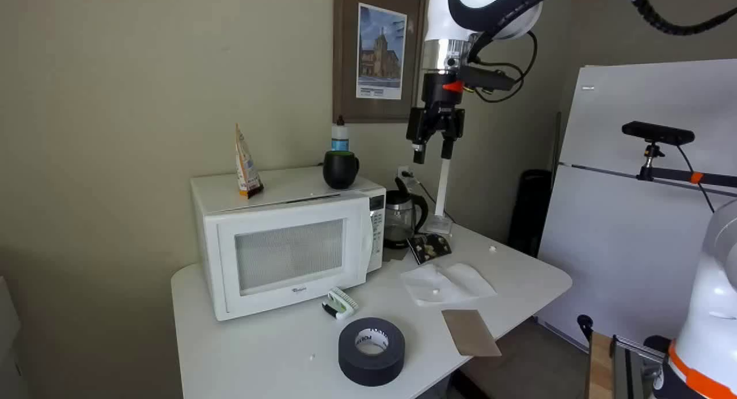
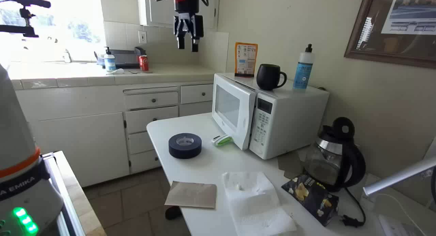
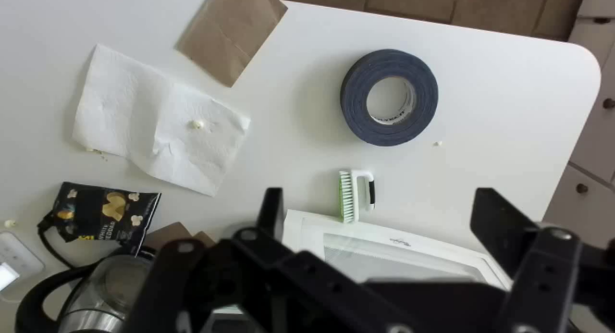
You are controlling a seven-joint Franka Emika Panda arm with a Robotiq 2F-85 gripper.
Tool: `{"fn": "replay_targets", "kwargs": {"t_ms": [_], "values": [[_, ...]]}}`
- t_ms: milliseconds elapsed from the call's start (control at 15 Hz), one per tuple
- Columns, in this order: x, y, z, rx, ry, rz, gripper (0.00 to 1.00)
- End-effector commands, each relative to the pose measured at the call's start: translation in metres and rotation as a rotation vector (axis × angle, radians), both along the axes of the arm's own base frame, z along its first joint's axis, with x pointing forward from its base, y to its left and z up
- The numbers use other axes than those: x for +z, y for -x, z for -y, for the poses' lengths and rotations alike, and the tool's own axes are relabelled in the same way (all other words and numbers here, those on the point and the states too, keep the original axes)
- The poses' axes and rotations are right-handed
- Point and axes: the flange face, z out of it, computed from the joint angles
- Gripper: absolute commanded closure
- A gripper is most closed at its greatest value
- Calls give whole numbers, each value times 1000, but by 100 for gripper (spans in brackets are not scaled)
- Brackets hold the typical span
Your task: Push the electric kettle a little to the left on the table
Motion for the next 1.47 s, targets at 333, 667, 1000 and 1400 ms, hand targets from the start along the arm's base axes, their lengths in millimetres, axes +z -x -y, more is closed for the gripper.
{"fn": "replay_targets", "kwargs": {"t_ms": [333,667,1000,1400], "values": [[0,0,0,0,0,-1,0],[0,0,0,0,0,-1,0],[0,0,0,0,0,-1,0],[-1,-43,30,-45,-78,0,0]]}}
